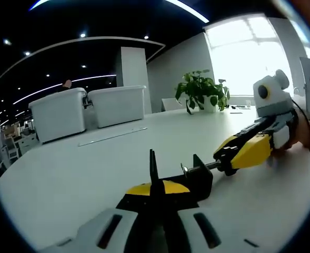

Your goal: Clamp the fixed fixture on the desktop, loosen the retaining clip, secure it to the edge of the desk, and tighten the retaining clip.

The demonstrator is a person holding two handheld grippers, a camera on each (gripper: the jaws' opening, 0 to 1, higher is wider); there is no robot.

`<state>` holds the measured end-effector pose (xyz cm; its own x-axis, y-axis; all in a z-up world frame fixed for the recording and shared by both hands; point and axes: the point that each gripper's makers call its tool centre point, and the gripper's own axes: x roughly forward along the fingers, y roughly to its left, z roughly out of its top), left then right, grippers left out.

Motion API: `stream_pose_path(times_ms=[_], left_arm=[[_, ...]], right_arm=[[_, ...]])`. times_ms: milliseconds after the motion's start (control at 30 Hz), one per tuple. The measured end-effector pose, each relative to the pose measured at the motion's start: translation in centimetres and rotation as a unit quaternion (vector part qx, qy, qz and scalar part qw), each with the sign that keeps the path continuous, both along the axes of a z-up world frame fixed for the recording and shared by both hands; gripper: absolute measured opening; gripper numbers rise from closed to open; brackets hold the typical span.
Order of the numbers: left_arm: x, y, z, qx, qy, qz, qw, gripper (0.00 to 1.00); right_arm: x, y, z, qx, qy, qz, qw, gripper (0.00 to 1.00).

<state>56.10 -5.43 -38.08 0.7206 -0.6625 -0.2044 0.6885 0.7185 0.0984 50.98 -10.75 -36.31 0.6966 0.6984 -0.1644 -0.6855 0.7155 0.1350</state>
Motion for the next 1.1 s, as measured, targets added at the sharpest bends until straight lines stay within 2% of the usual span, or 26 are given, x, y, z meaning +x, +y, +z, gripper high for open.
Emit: stream_pose_path(times_ms=[100, 133, 200, 267, 333, 433, 533, 633, 700, 800, 833, 900, 933, 967, 1100], left_arm=[[0.1, 0.0, 0.0, 0.001, -0.001, 0.001, 1.0000, 0.05], [0.1, 0.0, 0.0, 0.001, -0.002, 0.001, 1.0000, 0.05], [0.1, 0.0, 0.0, 0.001, -0.002, 0.002, 1.0000, 0.05], [0.1, 0.0, 0.0, 0.002, -0.003, 0.002, 1.0000, 0.05], [0.1, 0.0, 0.0, 0.002, -0.004, 0.002, 1.0000, 0.05], [0.1, 0.1, 0.1, 0.002, -0.005, 0.003, 1.0000, 0.05], [0.0, 0.1, 0.1, 0.002, -0.005, 0.003, 1.0000, 0.05], [-0.3, 0.1, 0.1, 0.002, -0.004, 0.001, 1.0000, 0.05], [-0.4, 0.1, 0.1, 0.002, -0.005, 0.001, 1.0000, 0.05], [-0.5, 0.1, 0.1, 0.001, -0.004, 0.001, 1.0000, 0.05], [-0.5, 0.1, 0.2, 0.001, -0.005, 0.001, 1.0000, 0.05], [-0.5, 0.2, 0.2, 0.001, -0.004, 0.001, 1.0000, 0.05], [-0.6, 0.2, 0.2, 0.001, -0.005, 0.001, 1.0000, 0.05], [-0.6, 0.2, 0.2, 0.001, -0.004, 0.001, 1.0000, 0.05], [-0.6, 0.2, 0.1, 0.001, -0.004, 0.001, 1.0000, 0.05]], right_arm=[[0.0, 0.0, 0.2, -0.044, -0.052, -0.009, 0.9976, 0.22], [0.1, -0.1, 0.2, -0.052, -0.057, -0.014, 0.9969, 0.22], [0.0, 0.1, 0.4, -0.086, -0.092, -0.015, 0.9919, 0.22], [-0.1, 0.2, 0.5, -0.136, -0.134, -0.021, 0.9814, 0.22], [-0.3, 0.4, 0.6, -0.186, -0.184, -0.022, 0.9650, 0.22], [-0.4, 0.7, 0.5, -0.221, -0.213, -0.027, 0.9513, 0.22], [-0.3, 0.7, 0.5, -0.221, -0.215, -0.027, 0.9510, 0.22], [0.1, 0.3, 0.6, -0.175, -0.187, -0.022, 0.9663, 0.22], [0.1, -0.1, 0.9, -0.109, -0.133, -0.028, 0.9848, 0.21], [-0.2, -0.3, 0.9, -0.041, -0.069, -0.015, 0.9966, 0.28], [-0.1, -0.4, 0.8, -0.023, -0.049, -0.013, 0.9984, 0.28], [0.4, -0.9, 0.6, -0.010, -0.028, -0.023, 0.9993, 0.26], [0.4, -1.0, 0.2, 0.004, 0.001, -0.026, 0.9997, 0.25], [0.3, -0.9, 0.2, 0.018, 0.014, -0.020, 0.9995, 0.25], [0.6, -1.0, 0.3, 0.055, 0.049, -0.016, 0.9972, 0.25]])
